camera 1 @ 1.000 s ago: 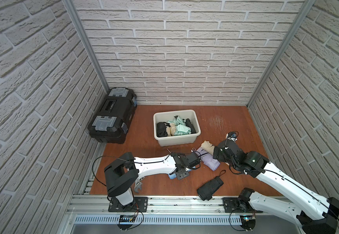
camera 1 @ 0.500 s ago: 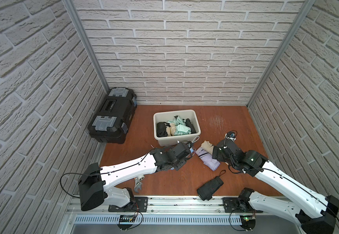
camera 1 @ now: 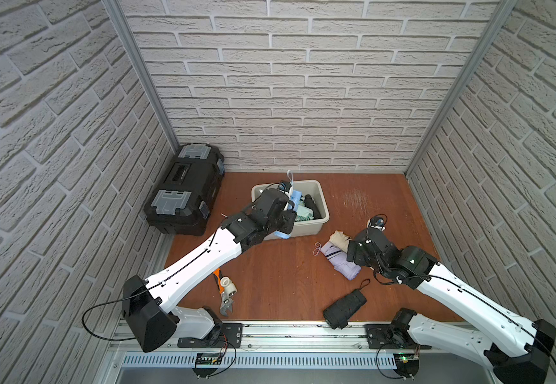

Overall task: Put the umbrella into the storage box
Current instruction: Place the umbrella in the storage box.

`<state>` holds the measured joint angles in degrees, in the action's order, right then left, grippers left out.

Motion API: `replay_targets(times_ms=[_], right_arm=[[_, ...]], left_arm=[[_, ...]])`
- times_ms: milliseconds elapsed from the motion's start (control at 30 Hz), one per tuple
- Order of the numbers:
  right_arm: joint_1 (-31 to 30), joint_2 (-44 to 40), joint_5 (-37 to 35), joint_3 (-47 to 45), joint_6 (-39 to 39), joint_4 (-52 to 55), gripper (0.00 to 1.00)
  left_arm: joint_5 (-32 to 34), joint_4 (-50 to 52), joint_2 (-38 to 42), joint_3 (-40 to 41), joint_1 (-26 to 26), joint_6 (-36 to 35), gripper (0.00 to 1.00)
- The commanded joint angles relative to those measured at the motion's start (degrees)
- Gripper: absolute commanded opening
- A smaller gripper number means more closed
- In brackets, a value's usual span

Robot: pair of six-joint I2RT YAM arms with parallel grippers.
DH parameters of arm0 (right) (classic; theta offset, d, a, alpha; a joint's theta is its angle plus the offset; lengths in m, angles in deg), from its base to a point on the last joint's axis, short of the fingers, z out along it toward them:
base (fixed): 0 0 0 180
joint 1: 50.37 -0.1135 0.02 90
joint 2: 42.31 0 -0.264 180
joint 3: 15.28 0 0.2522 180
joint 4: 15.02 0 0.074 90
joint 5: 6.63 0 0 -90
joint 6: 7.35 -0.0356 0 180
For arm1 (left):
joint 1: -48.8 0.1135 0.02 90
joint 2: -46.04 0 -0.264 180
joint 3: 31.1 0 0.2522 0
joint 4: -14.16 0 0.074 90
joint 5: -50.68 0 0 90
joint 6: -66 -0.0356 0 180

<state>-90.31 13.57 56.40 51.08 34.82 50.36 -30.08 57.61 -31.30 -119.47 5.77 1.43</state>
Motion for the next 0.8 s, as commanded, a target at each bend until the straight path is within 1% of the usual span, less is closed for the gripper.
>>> replay_targets(times_ms=[0,167,333,433,500,767], right_arm=[[0.3,0.0,0.0,0.4,-0.5,-1.7,0.95],[0.3,0.1,0.1,0.6,-0.2,-2.0,0.95],[0.3,-0.6,-0.1,0.1,0.0,-2.1,0.95],[0.3,-0.7,-0.5,0.5,0.6,-1.8,0.95],[0.3,-1.0,-1.1,0.7,0.7,-1.3,0.95],[0.3,-3.5,-2.6,-0.5,-0.7,0.1,0.94]], left_arm=[[-3.4,-4.7,-1.4,-3.3,2.5,7.3,0.46],[-6.9,-6.2,-4.9,-6.0,6.0,13.9,0.45],[-9.7,-6.4,-9.8,-10.6,8.3,16.4,0.45],[-11.7,-7.7,-12.7,-12.0,9.7,18.8,0.45],[-12.8,-8.8,-14.8,-13.0,10.2,20.3,0.44],[-18.1,-8.9,-25.4,-21.5,10.3,23.4,0.44]])
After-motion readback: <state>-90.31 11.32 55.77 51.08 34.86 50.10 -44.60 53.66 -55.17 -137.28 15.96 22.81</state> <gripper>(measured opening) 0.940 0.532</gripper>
